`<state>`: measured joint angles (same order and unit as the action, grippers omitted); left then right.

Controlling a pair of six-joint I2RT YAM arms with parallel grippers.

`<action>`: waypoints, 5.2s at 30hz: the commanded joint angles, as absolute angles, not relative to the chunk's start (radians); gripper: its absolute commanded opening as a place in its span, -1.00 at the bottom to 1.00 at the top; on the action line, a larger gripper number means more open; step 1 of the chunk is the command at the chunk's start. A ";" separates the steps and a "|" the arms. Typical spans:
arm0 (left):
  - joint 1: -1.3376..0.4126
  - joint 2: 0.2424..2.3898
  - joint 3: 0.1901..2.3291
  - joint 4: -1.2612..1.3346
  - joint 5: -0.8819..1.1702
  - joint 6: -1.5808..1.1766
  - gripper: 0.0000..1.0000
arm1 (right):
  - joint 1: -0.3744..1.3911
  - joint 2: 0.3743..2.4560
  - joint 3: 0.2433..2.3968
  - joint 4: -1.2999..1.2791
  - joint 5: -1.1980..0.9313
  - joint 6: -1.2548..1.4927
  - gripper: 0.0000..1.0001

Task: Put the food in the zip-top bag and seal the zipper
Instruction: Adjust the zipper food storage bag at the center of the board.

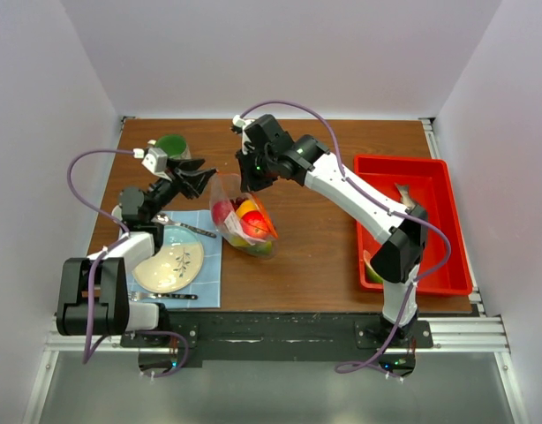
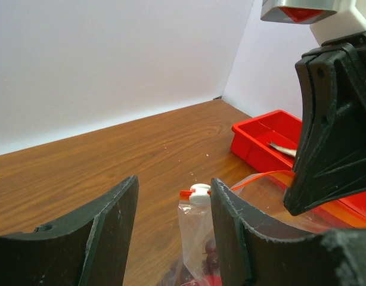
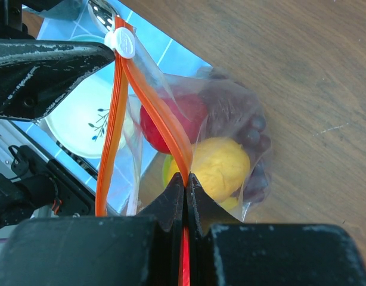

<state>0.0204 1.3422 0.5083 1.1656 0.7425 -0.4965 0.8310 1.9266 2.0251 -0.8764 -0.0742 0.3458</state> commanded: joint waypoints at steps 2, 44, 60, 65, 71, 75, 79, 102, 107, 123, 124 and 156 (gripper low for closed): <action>0.031 1.328 0.491 1.255 0.692 -0.512 0.18 | 0.839 1.902 2.062 -0.859 -0.091 0.328 -1.00; -0.161 1.175 1.154 -0.482 -0.080 -1.100 0.12 | 0.881 1.842 1.945 -0.825 0.126 0.325 -1.00; -0.176 1.296 1.229 -0.477 0.058 -1.203 0.12 | 0.916 1.862 1.996 -0.818 0.127 0.350 -1.00; -0.193 1.307 1.239 -0.471 0.067 -1.213 0.13 | 0.928 1.888 2.025 -0.836 0.149 0.350 -1.00; -0.204 1.307 1.235 -0.497 0.064 -1.213 0.14 | 0.937 1.899 2.034 -0.833 0.161 0.354 -1.00; -0.209 1.286 1.220 -0.508 0.055 -1.212 0.14 | 0.942 1.913 2.049 -0.848 0.184 0.351 -1.00; -0.215 1.273 1.213 -0.528 0.055 -1.212 0.14 | 0.943 1.922 2.063 -0.854 0.195 0.348 -1.00; -0.232 1.253 1.295 -0.667 0.049 -1.195 0.10 | 0.969 1.940 2.060 -0.845 0.252 0.354 -1.00; -0.248 1.269 1.322 -0.667 0.052 -1.207 0.08 | 0.977 1.947 2.071 -0.851 0.256 0.357 -1.00; -0.255 1.272 1.276 -0.643 0.054 -1.221 0.00 | 0.994 1.962 2.097 -0.876 0.276 0.354 -1.00; -0.256 1.273 1.275 -0.644 0.048 -1.220 0.00 | 0.994 1.962 2.098 -0.879 0.279 0.354 -1.00; -0.259 1.255 1.192 -0.565 0.078 -1.215 -1.00 | 1.006 1.772 1.910 -0.738 0.250 0.219 0.00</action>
<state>-0.2520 1.2827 1.1961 -0.5987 0.0677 -1.2198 1.0016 1.8675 1.9427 -0.8318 0.2886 0.2653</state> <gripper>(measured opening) 0.063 0.443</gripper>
